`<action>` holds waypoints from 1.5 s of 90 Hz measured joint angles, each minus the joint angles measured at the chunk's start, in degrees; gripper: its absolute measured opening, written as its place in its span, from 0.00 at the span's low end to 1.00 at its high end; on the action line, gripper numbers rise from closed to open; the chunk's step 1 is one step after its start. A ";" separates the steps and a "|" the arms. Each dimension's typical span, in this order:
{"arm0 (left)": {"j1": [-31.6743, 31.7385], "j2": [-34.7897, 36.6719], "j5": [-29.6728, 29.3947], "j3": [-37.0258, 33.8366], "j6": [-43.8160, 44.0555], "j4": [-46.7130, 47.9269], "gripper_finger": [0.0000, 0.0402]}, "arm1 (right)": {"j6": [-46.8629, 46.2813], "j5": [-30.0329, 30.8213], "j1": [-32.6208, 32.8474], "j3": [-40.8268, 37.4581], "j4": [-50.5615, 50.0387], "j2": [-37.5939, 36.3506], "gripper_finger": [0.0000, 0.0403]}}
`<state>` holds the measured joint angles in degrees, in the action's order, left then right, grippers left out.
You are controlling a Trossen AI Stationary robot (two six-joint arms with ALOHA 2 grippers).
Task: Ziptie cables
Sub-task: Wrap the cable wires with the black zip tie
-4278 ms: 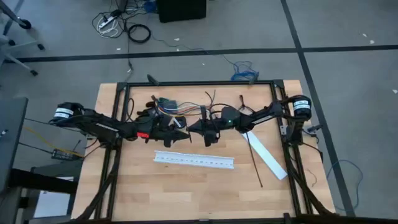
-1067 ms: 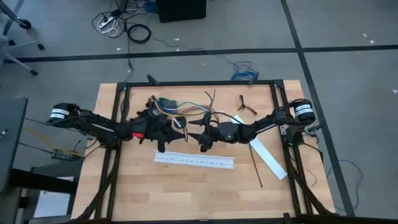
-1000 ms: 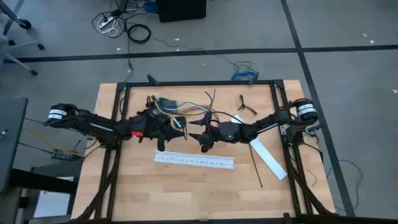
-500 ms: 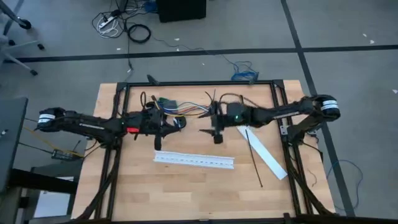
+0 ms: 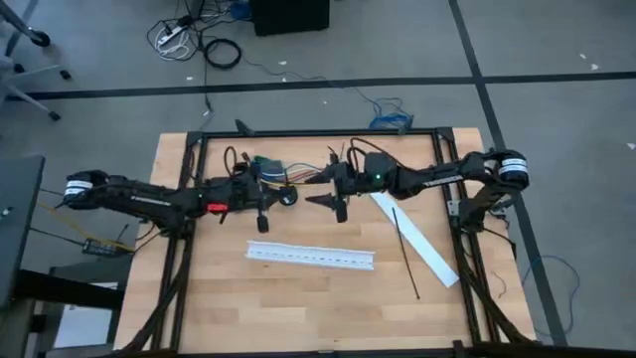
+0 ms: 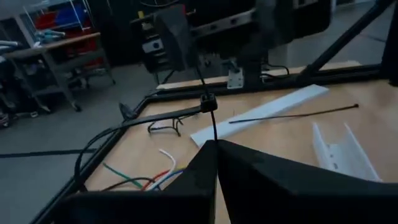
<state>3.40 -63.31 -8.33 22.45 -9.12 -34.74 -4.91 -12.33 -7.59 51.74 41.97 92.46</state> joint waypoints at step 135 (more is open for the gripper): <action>-0.13 -9.48 2.57 8.27 2.32 -0.16 0.00 | 2.10 -2.39 -1.93 1.19 -0.61 0.24 0.26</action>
<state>3.27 -72.79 -5.76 30.72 -6.81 -34.90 -2.81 -14.72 -9.52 52.93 41.36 92.71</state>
